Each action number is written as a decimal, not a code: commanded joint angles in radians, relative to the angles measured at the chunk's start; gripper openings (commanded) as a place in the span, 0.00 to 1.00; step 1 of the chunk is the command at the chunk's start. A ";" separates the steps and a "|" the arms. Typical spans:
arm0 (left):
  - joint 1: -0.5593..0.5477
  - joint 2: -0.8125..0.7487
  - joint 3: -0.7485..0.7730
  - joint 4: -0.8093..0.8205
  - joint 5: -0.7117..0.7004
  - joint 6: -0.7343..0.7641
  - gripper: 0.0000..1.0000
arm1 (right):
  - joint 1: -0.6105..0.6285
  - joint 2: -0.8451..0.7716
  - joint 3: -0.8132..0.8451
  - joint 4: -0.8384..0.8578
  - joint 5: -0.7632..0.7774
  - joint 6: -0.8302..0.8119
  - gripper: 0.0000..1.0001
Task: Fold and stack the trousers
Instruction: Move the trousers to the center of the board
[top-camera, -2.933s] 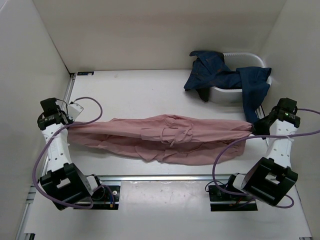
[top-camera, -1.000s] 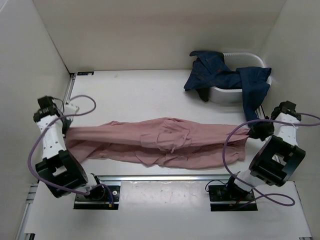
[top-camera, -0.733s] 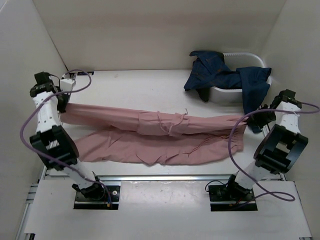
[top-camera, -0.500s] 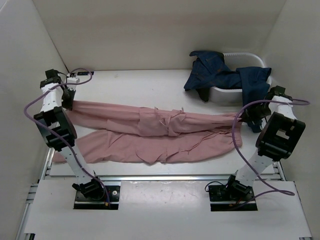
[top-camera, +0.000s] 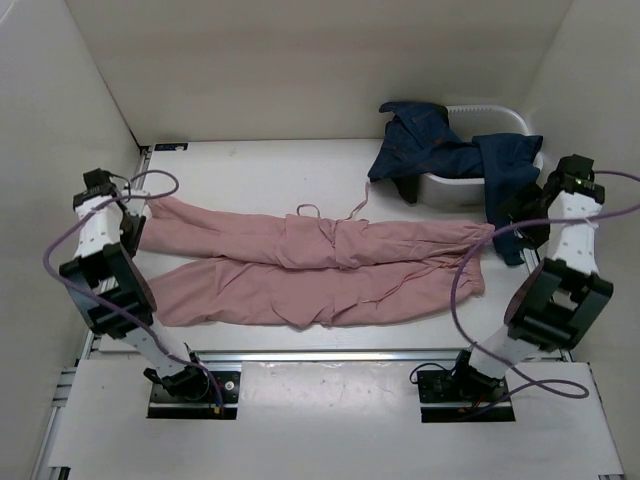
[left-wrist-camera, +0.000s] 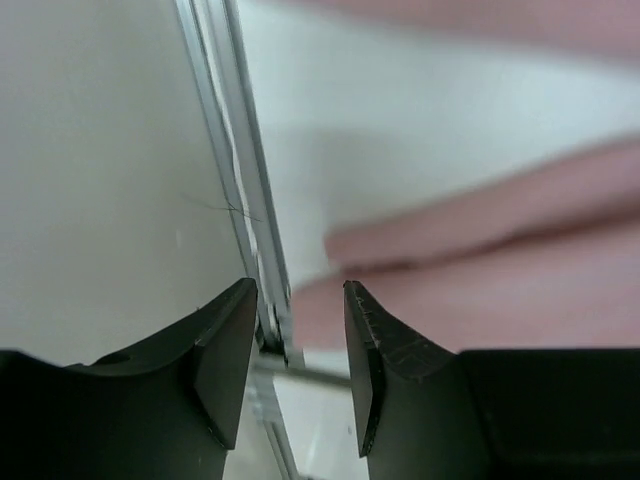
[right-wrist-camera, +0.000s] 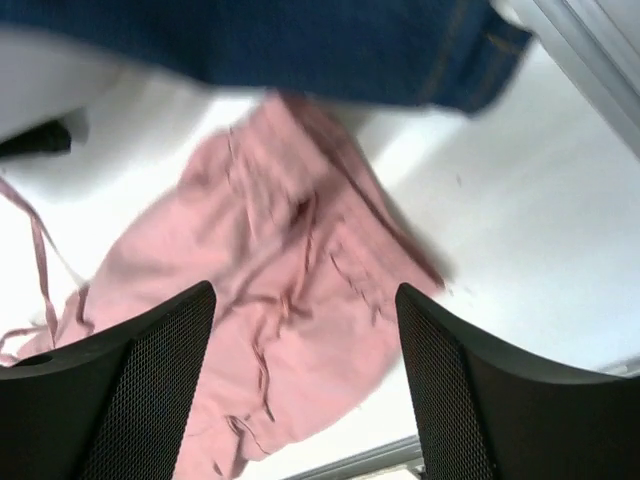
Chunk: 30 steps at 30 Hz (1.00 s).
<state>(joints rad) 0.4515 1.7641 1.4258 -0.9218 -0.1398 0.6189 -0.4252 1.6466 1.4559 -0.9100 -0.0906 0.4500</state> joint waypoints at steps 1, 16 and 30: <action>0.019 -0.123 -0.149 0.015 -0.066 0.070 0.51 | -0.003 -0.154 -0.121 -0.072 0.049 -0.022 0.78; 0.052 0.034 -0.260 0.198 -0.070 0.031 0.60 | -0.003 -0.200 -0.560 0.126 -0.098 0.056 0.76; 0.070 -0.065 -0.140 0.009 0.056 0.024 0.60 | -0.003 -0.128 -0.654 0.184 -0.064 0.084 0.75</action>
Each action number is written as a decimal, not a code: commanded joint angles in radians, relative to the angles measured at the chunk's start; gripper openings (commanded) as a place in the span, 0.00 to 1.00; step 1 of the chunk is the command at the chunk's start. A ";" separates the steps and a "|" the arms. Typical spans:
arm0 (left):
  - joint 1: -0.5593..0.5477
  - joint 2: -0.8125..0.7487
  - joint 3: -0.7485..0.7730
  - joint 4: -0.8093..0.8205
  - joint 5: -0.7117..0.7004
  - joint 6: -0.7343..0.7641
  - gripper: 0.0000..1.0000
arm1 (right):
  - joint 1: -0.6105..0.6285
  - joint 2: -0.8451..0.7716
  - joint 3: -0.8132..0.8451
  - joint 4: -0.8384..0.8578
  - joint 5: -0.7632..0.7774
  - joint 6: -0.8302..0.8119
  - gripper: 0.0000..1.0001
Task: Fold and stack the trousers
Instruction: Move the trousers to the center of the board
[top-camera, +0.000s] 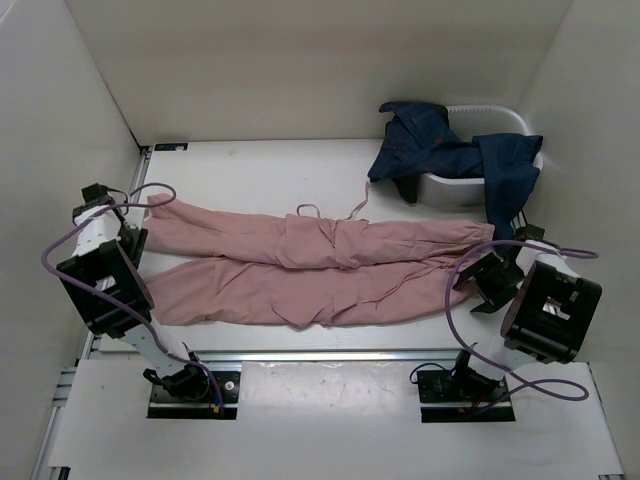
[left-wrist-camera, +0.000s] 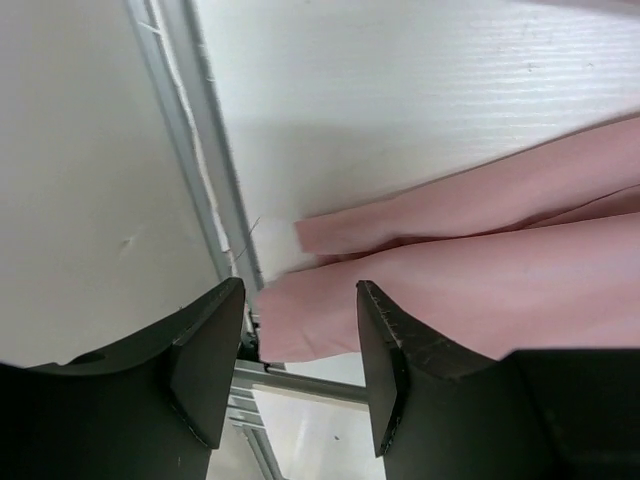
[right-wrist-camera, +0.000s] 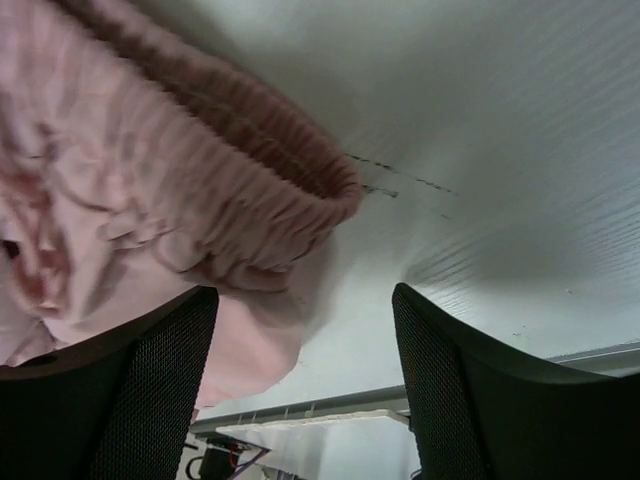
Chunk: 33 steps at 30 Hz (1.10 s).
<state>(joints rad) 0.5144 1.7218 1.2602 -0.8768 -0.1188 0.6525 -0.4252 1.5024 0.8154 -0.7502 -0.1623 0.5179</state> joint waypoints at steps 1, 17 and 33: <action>0.016 -0.001 0.025 -0.036 0.009 -0.010 0.60 | -0.003 0.016 -0.013 0.025 0.007 0.016 0.75; 0.027 0.182 -0.048 0.061 -0.010 -0.010 0.14 | -0.003 0.016 -0.015 0.015 0.027 0.016 0.63; 0.018 0.139 0.111 0.128 -0.035 -0.040 0.14 | -0.032 -0.050 -0.018 -0.072 0.128 0.007 0.00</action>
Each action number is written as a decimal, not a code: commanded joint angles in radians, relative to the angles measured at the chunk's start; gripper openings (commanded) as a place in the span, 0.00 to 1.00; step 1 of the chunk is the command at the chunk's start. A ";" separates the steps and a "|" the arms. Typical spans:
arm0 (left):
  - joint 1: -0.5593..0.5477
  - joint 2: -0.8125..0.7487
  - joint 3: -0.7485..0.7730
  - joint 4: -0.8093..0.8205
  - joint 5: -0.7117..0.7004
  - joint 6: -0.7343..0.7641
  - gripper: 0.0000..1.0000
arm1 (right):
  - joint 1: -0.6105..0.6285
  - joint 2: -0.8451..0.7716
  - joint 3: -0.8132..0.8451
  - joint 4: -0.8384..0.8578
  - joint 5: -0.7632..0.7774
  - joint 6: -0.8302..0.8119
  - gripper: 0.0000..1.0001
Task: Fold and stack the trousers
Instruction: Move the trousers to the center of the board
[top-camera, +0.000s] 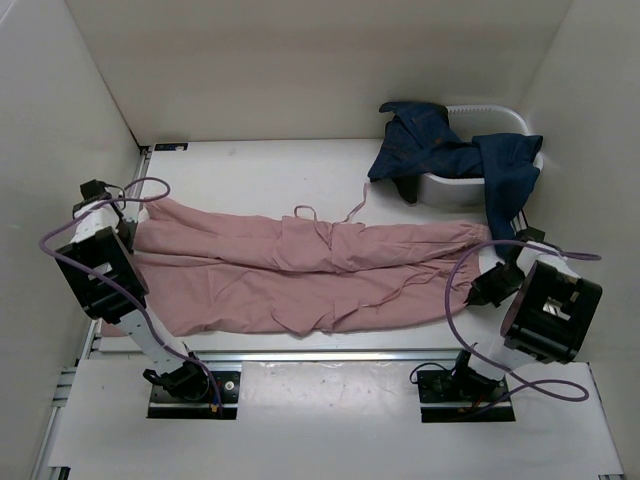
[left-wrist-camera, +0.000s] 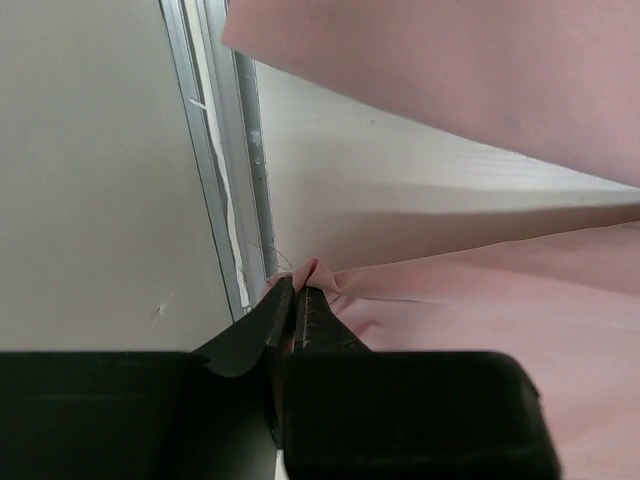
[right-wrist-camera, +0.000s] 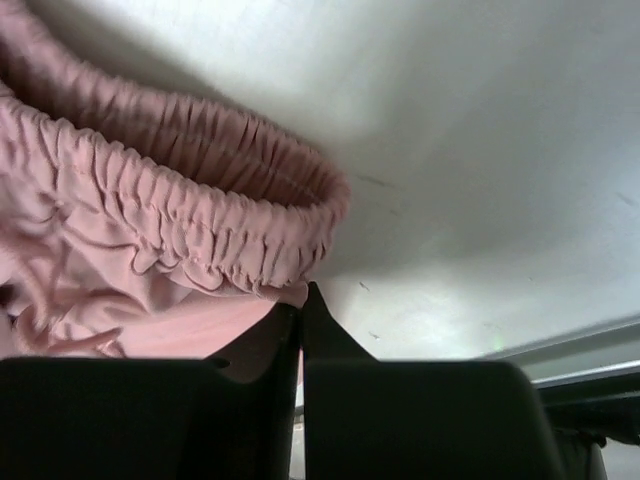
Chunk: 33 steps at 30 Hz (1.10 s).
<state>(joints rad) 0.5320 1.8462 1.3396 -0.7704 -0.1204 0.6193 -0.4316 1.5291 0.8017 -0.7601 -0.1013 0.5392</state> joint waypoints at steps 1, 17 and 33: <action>0.000 0.015 0.032 0.022 -0.033 -0.007 0.14 | -0.038 -0.102 -0.016 -0.071 0.080 -0.015 0.00; -0.021 0.032 0.173 -0.038 -0.003 -0.018 0.59 | -0.134 -0.283 0.112 -0.163 0.103 0.013 0.70; -0.112 0.320 0.751 -0.135 0.475 -0.294 0.85 | 0.148 0.167 0.680 -0.176 0.020 0.081 0.83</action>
<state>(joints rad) 0.4175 2.0968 2.0693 -0.8585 0.2646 0.4168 -0.3099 1.6920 1.4639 -0.8921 -0.0494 0.6029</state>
